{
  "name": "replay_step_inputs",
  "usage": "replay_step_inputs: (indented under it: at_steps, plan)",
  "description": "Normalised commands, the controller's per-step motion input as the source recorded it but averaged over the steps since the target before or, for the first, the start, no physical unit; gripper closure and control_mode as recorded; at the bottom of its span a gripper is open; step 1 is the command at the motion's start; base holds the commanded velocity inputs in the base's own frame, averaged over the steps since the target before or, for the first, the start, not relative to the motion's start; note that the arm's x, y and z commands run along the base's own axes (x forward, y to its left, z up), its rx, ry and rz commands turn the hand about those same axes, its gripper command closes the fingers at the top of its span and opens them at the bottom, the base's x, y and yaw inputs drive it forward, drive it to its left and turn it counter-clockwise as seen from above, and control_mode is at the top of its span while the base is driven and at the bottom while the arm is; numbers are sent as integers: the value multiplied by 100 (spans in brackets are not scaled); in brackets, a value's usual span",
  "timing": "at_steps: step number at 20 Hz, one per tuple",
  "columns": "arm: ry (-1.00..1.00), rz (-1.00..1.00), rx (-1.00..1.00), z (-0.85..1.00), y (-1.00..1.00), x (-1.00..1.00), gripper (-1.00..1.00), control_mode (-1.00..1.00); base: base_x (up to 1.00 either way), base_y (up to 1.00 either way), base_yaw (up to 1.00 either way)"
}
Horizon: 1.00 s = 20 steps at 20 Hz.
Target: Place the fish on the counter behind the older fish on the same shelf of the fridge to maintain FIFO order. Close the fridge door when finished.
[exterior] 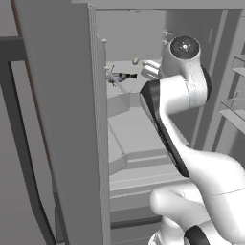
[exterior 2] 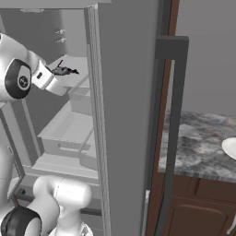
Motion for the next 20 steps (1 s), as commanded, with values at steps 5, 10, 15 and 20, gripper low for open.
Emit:
replay_step_inputs:
  at_steps: [5,10,15,20]
  plan:
    - [-5,0,0,-11,-23,-100,-100,-100,0,0,0]
    - [-3,0,0,-35,-29,-96,-100,-100,0,0,0]
    - [0,2,0,-32,-37,-65,-100,-100,0,0,0]
    - [6,1,-2,-21,2,-3,-100,-100,0,0,0]
